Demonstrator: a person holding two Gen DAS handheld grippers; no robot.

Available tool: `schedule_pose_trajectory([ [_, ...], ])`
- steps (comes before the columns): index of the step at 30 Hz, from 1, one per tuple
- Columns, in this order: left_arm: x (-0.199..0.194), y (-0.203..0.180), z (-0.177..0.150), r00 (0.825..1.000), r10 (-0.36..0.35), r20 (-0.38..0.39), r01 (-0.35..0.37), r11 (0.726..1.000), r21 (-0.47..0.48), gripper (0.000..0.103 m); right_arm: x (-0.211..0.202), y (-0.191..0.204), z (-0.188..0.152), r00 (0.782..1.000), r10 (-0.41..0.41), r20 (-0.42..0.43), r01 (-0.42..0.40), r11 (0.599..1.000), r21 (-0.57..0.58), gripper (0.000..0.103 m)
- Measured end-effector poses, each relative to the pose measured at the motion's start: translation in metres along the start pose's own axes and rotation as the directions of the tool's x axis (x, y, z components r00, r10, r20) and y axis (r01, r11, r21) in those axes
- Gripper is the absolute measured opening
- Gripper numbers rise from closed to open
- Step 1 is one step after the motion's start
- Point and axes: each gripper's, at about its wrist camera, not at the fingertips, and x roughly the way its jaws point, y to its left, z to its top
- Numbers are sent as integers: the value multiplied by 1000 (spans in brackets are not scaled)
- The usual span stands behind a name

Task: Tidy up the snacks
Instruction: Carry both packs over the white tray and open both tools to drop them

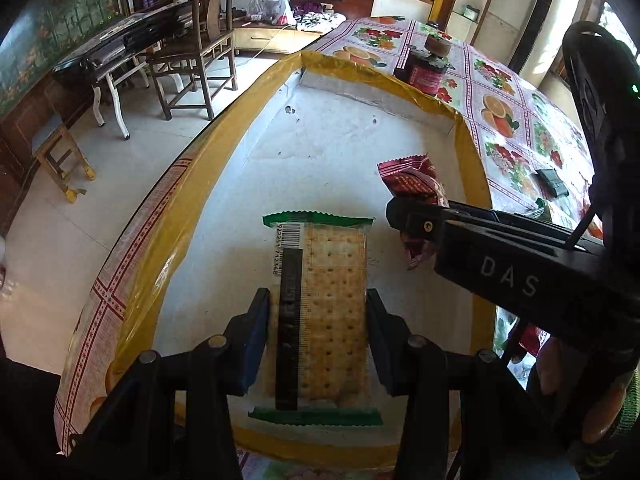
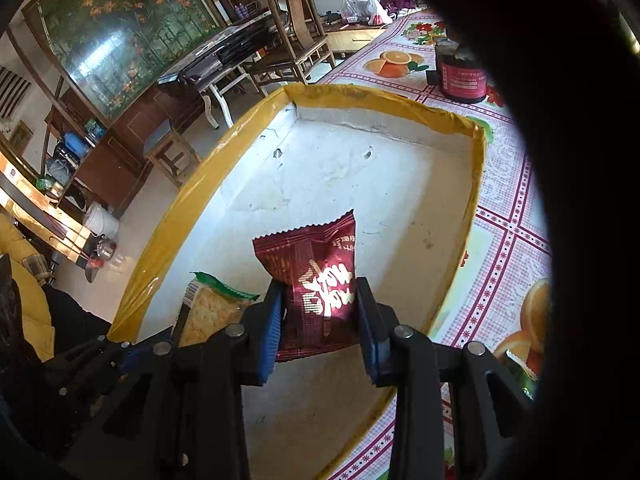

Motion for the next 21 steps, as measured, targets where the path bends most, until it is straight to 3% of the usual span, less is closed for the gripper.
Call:
schedule_pose_trajectory([
  [2,0,2,0,1000,4,-2,-4,1000,-10,46,0,1,-1,1000,3,7,-3,1000,-10,38],
  [6,-8,1,-1,1000,7,20,-6,1000,-17,46,-12,1,-4,999,16,50,-16,1000,-7,53],
  [11,-17,-4,1,999,-4,40,5,1000,-14,48,-42,1,-12,988,36,150,-38,999,6,57],
  [17,-21,-13,-3,999,-10,41,10,1000,-8,51,-88,-11,-34,968,1,252,-12,999,41,65],
  [21,-27,-22,-8,998,-41,44,41,999,-9,51,-122,-28,-59,941,-17,337,-14,996,88,69],
])
